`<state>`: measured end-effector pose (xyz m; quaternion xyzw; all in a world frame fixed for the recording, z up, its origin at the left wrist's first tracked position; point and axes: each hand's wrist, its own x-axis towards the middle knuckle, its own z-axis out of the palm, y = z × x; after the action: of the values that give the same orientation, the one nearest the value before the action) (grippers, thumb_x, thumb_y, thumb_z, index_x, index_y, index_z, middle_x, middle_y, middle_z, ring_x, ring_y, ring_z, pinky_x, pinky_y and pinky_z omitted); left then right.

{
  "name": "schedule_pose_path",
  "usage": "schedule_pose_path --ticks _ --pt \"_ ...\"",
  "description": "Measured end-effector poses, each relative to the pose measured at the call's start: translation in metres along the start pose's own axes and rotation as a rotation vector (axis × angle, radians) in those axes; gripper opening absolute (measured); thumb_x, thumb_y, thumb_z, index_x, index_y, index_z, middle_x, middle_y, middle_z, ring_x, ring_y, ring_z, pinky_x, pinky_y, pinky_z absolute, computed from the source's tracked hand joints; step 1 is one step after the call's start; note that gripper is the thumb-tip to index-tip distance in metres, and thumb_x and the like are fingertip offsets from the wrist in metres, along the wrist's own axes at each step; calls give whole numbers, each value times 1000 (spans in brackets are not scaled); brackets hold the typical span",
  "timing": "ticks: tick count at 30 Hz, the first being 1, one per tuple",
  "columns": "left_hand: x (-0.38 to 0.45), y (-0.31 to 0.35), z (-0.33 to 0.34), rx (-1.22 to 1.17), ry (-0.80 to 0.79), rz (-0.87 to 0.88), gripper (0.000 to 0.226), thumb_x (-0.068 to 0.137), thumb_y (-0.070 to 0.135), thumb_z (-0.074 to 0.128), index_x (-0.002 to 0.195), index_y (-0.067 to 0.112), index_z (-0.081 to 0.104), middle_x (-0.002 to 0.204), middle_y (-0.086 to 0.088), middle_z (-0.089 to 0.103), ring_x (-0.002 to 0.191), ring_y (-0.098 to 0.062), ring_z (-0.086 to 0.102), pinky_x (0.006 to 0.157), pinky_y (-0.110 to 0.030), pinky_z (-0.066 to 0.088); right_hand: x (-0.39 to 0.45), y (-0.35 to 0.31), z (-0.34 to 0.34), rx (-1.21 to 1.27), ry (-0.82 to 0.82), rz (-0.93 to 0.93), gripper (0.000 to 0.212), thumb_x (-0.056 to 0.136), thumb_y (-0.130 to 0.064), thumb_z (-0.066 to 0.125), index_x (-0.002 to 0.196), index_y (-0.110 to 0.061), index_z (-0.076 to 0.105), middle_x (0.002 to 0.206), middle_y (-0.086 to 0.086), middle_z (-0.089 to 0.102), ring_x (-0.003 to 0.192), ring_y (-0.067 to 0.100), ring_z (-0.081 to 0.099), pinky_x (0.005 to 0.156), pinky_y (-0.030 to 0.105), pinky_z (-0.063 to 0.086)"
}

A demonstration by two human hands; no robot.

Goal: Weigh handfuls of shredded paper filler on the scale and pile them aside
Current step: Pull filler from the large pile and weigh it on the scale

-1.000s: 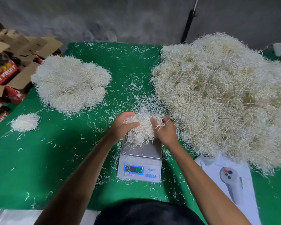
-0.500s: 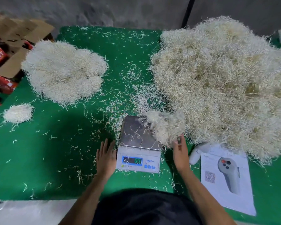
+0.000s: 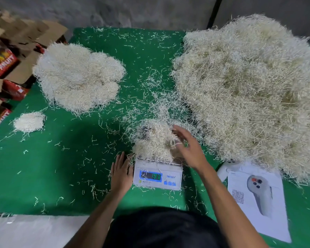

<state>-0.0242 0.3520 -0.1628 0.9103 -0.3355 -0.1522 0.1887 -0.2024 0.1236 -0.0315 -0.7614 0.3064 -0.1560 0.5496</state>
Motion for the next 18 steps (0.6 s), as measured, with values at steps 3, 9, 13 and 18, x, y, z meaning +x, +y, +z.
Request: schedule_pose_path --ticks 3,9,13,18 --pt "-1 -1 1 17 2 2 46 108 26 43 153 20 42 169 -4 14 156 -20 4 127 -43 2 -2 14 -21 337 144 44 46 94 -36 48 139 -39 59 145 -20 56 134 8 53 109 41 40" --pt "-2 1 3 16 28 16 45 107 23 45 152 19 44 168 -5 15 156 -22 7 127 -46 5 -37 91 0 -181 256 298 45 108 -37 44 144 -12 53 120 0 68 103 8 64 98 37 50" --pt "-3 0 3 -1 31 11 45 107 23 45 152 19 45 168 -5 15 156 -21 6 127 -44 3 -58 128 22 -652 130 123 51 104 -19 50 154 -11 43 168 7 22 156 25 18 127 49 21" --pt "-3 1 3 -1 37 7 45 107 24 45 152 20 44 168 -4 15 156 -21 7 127 -44 2 -50 122 25 -540 184 195 51 102 -18 55 151 -7 48 168 7 25 156 26 20 127 48 20"
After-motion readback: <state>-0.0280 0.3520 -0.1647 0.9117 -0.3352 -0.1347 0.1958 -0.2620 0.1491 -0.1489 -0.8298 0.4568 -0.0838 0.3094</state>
